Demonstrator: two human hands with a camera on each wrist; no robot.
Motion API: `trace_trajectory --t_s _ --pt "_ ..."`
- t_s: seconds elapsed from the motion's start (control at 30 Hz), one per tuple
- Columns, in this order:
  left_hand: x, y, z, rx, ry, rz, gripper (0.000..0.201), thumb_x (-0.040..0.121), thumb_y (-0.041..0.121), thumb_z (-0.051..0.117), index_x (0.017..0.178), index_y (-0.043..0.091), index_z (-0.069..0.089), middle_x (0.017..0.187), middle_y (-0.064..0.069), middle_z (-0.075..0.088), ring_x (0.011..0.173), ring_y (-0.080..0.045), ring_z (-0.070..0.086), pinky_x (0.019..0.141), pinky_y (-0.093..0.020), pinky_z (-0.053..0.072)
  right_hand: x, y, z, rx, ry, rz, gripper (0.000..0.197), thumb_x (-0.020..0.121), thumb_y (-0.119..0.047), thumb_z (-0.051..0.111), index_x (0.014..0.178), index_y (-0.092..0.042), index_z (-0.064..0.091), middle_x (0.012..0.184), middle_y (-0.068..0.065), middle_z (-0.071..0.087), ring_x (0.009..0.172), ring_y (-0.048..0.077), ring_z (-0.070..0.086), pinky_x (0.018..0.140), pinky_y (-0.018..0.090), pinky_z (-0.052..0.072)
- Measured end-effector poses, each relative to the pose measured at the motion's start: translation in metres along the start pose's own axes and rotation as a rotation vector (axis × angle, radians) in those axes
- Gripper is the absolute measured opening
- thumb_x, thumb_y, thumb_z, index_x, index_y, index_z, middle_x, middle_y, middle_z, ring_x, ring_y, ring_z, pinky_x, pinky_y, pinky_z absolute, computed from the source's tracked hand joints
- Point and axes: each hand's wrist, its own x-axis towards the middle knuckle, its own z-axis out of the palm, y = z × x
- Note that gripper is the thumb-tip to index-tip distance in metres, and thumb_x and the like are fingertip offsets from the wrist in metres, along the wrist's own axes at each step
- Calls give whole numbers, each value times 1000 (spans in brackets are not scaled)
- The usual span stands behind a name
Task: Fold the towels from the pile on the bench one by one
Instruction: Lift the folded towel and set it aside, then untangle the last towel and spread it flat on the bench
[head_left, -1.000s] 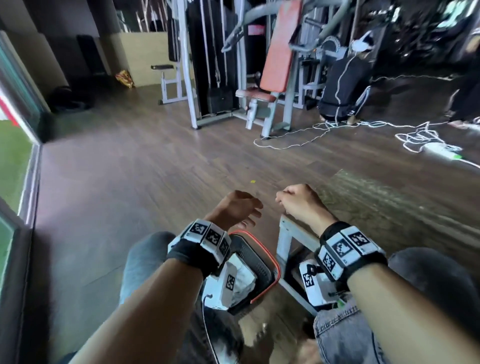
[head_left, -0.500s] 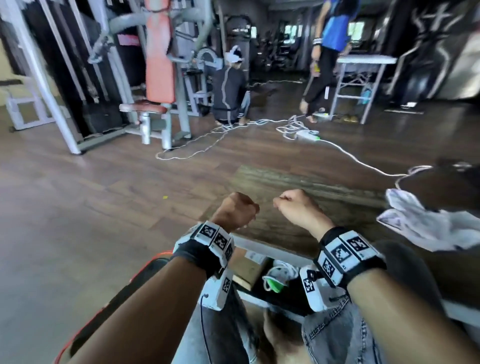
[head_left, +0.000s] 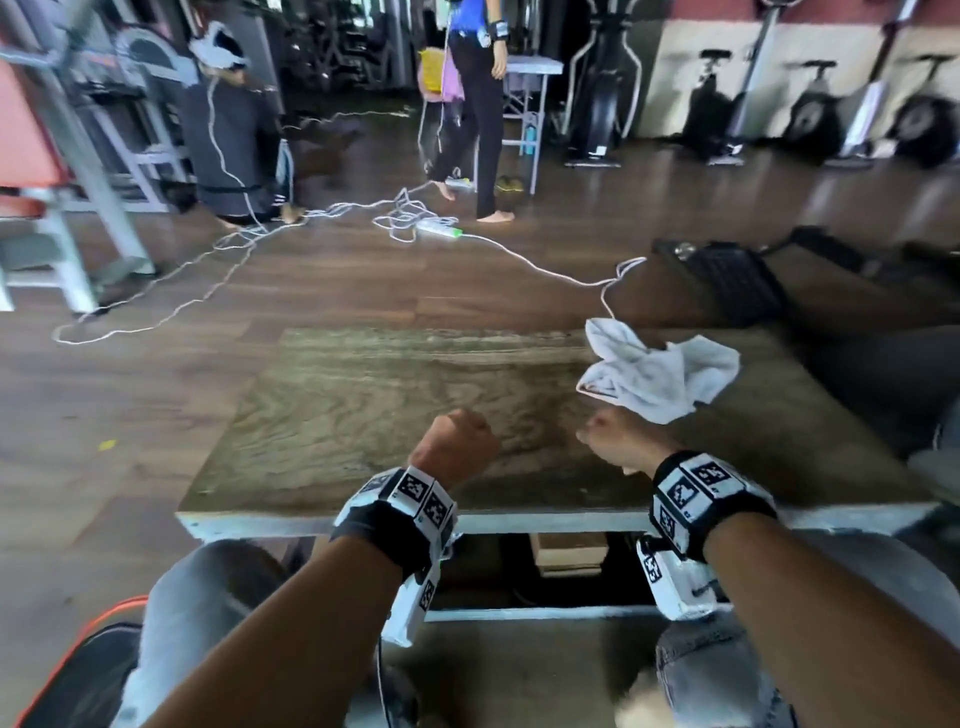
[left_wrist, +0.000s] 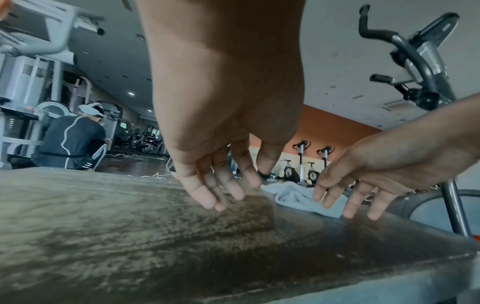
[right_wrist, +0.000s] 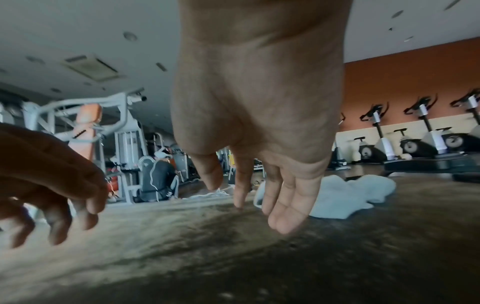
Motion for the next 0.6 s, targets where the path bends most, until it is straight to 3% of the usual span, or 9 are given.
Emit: trace_trajectory --t_s 0.07,0.1,0.13,0.2,0.3,0.4,0.5,0.57,0.6 --pt "13 5 13 58 -40 9 21 91 18 52 92 5 69 99 -14 71 93 -30 66 71 -32 48 16 19 -5 -51 20 41 17 92 -23 50 81 -14 60 88 7 54 92 30 59 70 31 43" --pt "19 7 20 74 -50 34 22 92 17 51 95 4 69 101 -14 70 95 -31 65 72 -33 48 24 27 -7 -84 14 80 14 90 -27 49 80 -19 55 97 8 52 101 28 56 77 33 42" --pt "25 10 27 86 -57 68 22 93 13 50 96 1 68 102 -16 70 95 -32 65 74 -34 49 29 34 -8 -113 -3 113 11 90 -30 49 91 -23 57 113 11 47 114 28 48 89 38 41" --pt "35 13 38 85 -56 106 19 92 8 50 93 -3 66 98 -17 69 92 -33 66 71 -33 48 38 47 -9 -171 -12 173 40 94 -33 49 132 -24 50 147 14 24 139 39 26 113 46 28" --pt "52 13 55 55 -20 135 18 90 12 53 89 2 69 88 -12 70 80 -31 67 60 -26 43 51 56 -6 -172 24 200 60 95 -34 52 150 -22 33 161 13 -3 149 42 -1 120 50 16" --pt "64 16 64 86 -40 167 20 91 14 52 87 4 69 85 -12 72 71 -29 66 56 -26 44 60 63 3 -172 34 227 72 98 -39 51 156 -12 18 165 7 -14 152 35 -12 121 52 11" --pt "68 19 66 54 -34 161 19 90 19 53 88 10 70 87 -8 73 74 -24 67 61 -26 47 61 63 11 -153 55 206 77 99 -35 49 157 -5 8 167 10 -8 153 32 -6 121 53 11" --pt "71 21 66 44 -43 150 20 90 20 53 94 11 71 93 -7 74 80 -21 68 67 -27 51 58 57 8 -132 111 144 66 97 -26 50 153 -4 22 161 16 18 149 36 16 118 53 21" --pt "71 23 65 44 -51 149 21 91 19 53 98 10 71 98 -7 73 85 -21 68 71 -28 53 57 53 6 -133 128 97 55 95 -21 49 146 -4 35 150 19 37 141 37 33 115 51 29"
